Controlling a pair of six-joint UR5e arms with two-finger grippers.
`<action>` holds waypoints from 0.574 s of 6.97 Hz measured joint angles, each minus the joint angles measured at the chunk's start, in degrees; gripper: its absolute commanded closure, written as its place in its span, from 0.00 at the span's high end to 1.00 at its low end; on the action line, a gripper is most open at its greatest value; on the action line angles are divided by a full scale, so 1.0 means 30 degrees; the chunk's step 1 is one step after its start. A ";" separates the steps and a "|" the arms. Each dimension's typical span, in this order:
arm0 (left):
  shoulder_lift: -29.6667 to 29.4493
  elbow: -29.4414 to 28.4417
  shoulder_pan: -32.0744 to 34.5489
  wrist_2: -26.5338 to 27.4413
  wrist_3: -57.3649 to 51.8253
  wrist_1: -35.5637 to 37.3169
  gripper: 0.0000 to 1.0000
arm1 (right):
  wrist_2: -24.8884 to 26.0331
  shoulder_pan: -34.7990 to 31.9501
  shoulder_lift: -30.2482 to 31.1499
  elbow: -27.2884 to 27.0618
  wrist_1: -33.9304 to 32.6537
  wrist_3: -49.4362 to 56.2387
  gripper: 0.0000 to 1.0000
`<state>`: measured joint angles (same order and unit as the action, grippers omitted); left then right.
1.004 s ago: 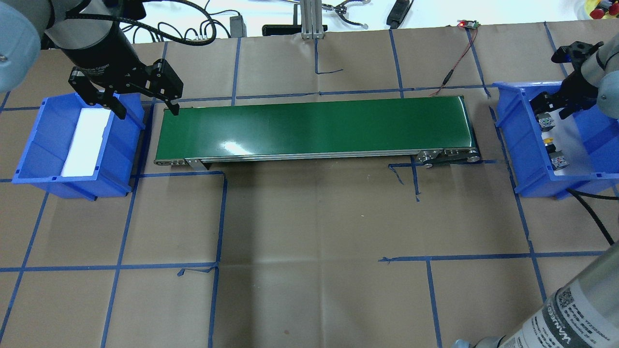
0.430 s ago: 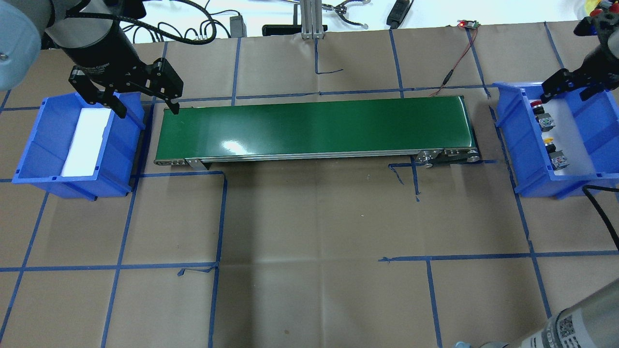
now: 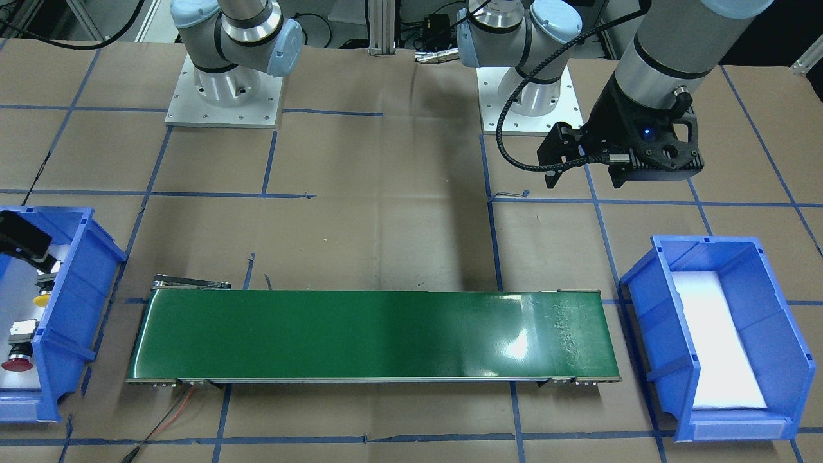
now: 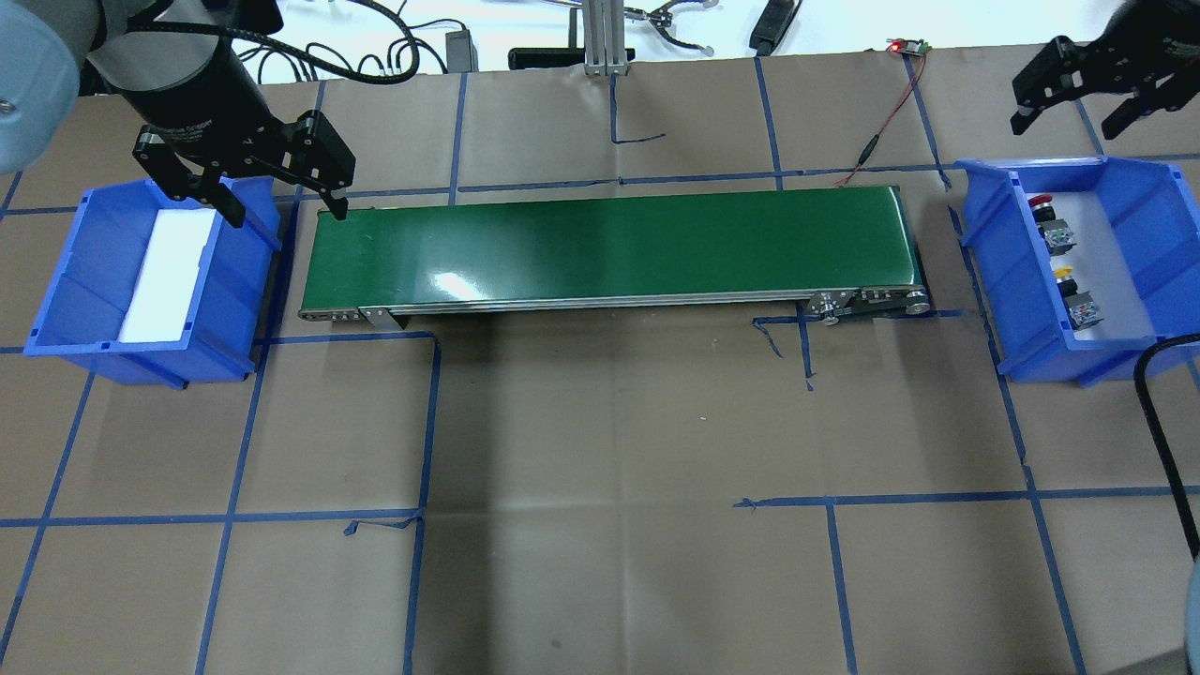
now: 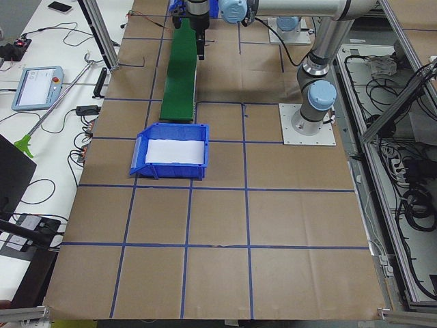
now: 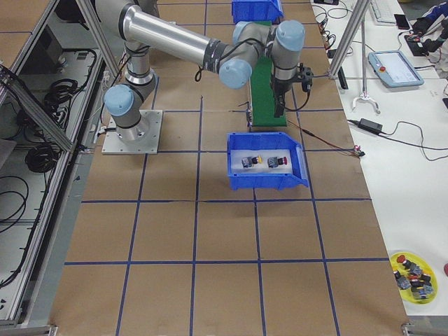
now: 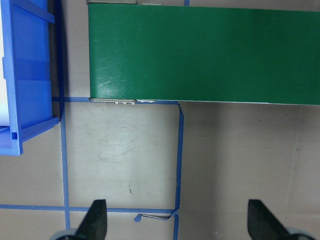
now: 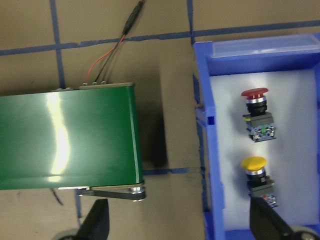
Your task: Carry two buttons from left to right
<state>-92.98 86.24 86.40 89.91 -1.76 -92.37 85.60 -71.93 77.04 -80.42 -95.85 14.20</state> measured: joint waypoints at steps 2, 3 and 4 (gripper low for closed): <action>-0.0003 -0.0016 -0.0001 0.0000 0.0000 0.0000 1.00 | 0.0363 -0.3657 0.1005 0.0167 0.0783 -0.2277 1.00; -0.0004 -0.0019 -0.0002 0.0008 0.0000 0.0001 1.00 | 0.0813 -0.5433 0.1225 -0.0204 0.0838 -0.2712 1.00; 0.0000 0.0006 -0.0001 0.0019 0.0000 0.0000 1.00 | 0.1077 -0.6676 0.1620 -0.0881 0.0776 -0.3124 1.00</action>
<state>-92.98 86.26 86.39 89.97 -1.76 -92.37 88.84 -91.96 81.90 -83.07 -93.52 4.83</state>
